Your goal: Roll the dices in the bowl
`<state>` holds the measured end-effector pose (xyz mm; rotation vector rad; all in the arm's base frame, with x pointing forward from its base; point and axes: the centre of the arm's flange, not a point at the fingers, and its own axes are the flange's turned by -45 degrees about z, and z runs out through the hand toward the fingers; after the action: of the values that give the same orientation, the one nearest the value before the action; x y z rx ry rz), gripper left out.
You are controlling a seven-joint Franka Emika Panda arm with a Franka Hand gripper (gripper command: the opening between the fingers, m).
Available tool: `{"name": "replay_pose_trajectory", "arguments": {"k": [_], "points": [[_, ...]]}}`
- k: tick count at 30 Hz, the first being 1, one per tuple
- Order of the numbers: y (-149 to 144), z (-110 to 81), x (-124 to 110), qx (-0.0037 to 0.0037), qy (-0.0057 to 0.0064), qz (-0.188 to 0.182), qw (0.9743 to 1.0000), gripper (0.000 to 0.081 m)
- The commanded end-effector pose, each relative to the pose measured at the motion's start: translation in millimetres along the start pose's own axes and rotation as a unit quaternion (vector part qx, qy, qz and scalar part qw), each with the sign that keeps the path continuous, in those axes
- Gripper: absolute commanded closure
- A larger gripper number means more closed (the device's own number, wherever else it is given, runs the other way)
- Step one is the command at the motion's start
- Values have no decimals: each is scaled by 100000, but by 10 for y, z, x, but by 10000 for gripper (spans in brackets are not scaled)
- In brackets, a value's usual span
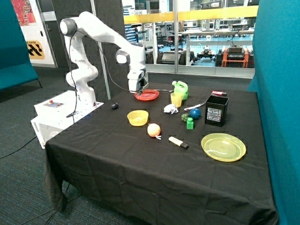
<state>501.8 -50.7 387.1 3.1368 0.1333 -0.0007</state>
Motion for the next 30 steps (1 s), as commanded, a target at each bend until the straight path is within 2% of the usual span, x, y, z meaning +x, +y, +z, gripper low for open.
{"name": "replay_pose_trajectory", "arguments": {"k": [1, 5, 6, 11, 13, 17, 25, 30], "points": [[298, -207, 44, 100, 16, 9733, 99525, 808], [386, -249, 70, 100, 14, 10951, 99399, 808], [430, -264, 85, 100, 13, 12031, 99274, 808], [593, -316, 126, 100, 11, 14153, 98993, 808], [689, -335, 136, 101, 9, 16433, 98641, 808], [869, -366, 157, 101, 7, 18056, 98356, 808], [1097, -431, 250, 101, 6, 19012, 98176, 808], [1167, -503, 334, 101, 6, 18985, 98181, 808]]}}
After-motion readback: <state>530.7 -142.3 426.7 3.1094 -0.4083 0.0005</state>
